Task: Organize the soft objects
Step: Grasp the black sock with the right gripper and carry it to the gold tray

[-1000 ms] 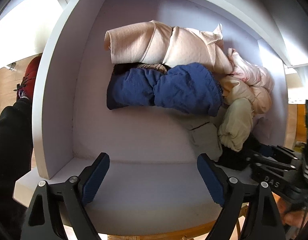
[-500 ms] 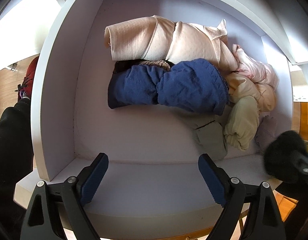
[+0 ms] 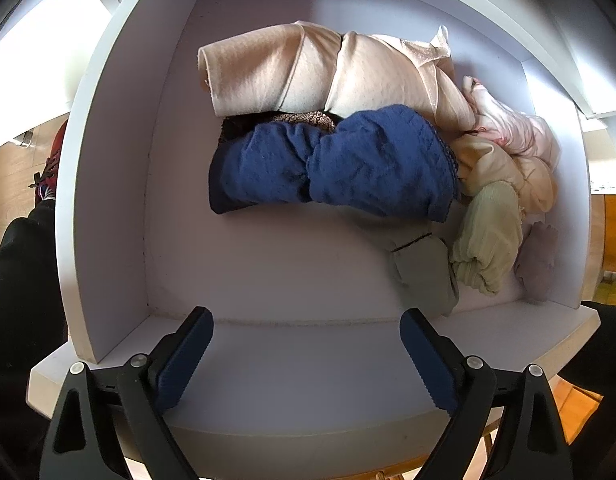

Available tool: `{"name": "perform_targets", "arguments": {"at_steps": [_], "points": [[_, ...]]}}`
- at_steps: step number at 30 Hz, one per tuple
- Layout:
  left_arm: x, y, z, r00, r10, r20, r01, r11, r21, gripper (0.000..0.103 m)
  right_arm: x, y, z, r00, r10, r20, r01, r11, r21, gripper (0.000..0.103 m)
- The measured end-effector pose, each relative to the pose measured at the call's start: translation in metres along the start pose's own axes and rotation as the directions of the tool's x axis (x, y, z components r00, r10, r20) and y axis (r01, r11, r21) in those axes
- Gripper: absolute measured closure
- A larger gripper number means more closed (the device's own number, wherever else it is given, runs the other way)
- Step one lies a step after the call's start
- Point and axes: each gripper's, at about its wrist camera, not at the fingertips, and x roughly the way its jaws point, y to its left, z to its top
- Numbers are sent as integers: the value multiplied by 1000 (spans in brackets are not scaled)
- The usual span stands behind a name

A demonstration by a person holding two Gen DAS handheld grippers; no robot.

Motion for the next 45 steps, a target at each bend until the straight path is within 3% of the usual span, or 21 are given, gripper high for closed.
{"name": "perform_targets", "arguments": {"at_steps": [4,6,8,13,20,23,27,40,45], "points": [[1,-1,0,1000,1,-2,-1,1000,3,8,-34,9,51,987,-25,156,26,1000,-3,75],[1,-2,0,1000,-1,-2,1,1000,4,7,-36,9,73,983,-38,178,38,999,8,75],[0,-1,0,1000,-4,-1,4,1000,3,7,-27,9,92,984,-48,174,48,999,5,74],[-1,2,0,1000,-11,1,11,1000,3,7,29,20,133,980,-173,94,179,982,-60,74],[-1,2,0,1000,-17,-6,17,1000,8,6,82,28,159,963,-269,28,270,952,-145,71],[-1,1,0,1000,-16,-7,16,1000,10,6,95,28,164,954,-298,10,296,940,-172,67],[0,1,1,1000,-14,-7,14,1000,11,6,86,20,163,958,-284,32,286,950,-123,61],[0,1,0,1000,-12,-5,12,1000,13,6,52,13,145,962,-255,93,264,960,-94,61],[0,1,0,1000,-5,-5,5,1000,12,6,27,4,123,968,-223,117,230,972,-55,61]]}}
